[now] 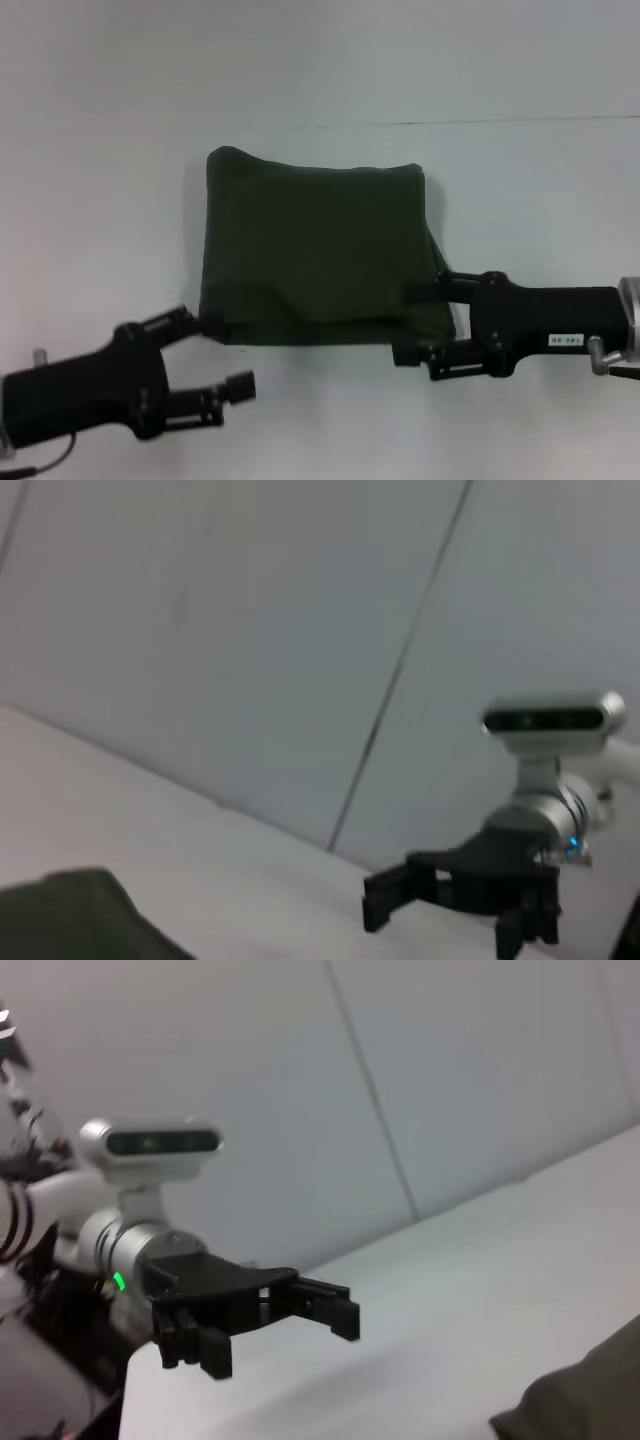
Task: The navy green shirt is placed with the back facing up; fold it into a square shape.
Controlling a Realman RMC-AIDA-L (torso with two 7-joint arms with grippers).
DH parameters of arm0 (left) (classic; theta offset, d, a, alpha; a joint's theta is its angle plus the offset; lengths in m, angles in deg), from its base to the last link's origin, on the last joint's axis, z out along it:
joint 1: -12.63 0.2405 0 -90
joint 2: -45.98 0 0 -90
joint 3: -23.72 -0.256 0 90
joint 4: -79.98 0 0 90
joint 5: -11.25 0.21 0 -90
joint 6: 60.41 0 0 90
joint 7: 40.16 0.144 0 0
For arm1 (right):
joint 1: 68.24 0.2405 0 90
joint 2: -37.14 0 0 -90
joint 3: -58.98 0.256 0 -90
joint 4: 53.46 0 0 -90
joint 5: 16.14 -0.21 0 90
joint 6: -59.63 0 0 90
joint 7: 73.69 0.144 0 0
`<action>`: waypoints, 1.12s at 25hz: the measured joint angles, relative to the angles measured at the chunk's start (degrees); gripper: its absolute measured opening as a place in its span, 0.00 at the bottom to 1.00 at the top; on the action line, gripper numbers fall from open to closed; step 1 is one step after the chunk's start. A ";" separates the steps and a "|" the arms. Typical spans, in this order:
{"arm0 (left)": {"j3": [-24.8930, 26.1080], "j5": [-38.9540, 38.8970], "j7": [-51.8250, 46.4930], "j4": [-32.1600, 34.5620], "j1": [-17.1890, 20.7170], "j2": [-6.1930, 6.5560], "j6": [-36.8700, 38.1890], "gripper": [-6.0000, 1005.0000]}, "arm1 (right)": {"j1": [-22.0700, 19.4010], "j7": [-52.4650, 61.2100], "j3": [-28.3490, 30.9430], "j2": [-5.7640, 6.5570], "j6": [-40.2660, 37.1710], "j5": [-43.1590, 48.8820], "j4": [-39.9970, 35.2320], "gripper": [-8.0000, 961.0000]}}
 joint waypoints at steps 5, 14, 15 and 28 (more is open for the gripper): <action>-1.29 2.78 0.24 -1.15 -0.81 0.06 0.21 0.93 | 0.73 0.02 -2.23 0.15 0.00 1.08 -0.18 0.97; -2.61 2.78 -0.74 -1.84 -1.50 0.09 0.38 0.93 | 0.66 0.02 -3.36 0.51 -0.18 1.28 -0.18 0.96; -2.61 2.74 -0.93 -1.86 -1.52 0.09 0.39 0.93 | 0.57 0.02 -3.36 0.56 -0.24 1.28 -0.18 0.96; -2.57 3.03 -1.29 -3.42 -1.72 0.09 0.20 0.93 | 0.24 0.00 -3.54 0.24 0.11 3.15 0.19 0.96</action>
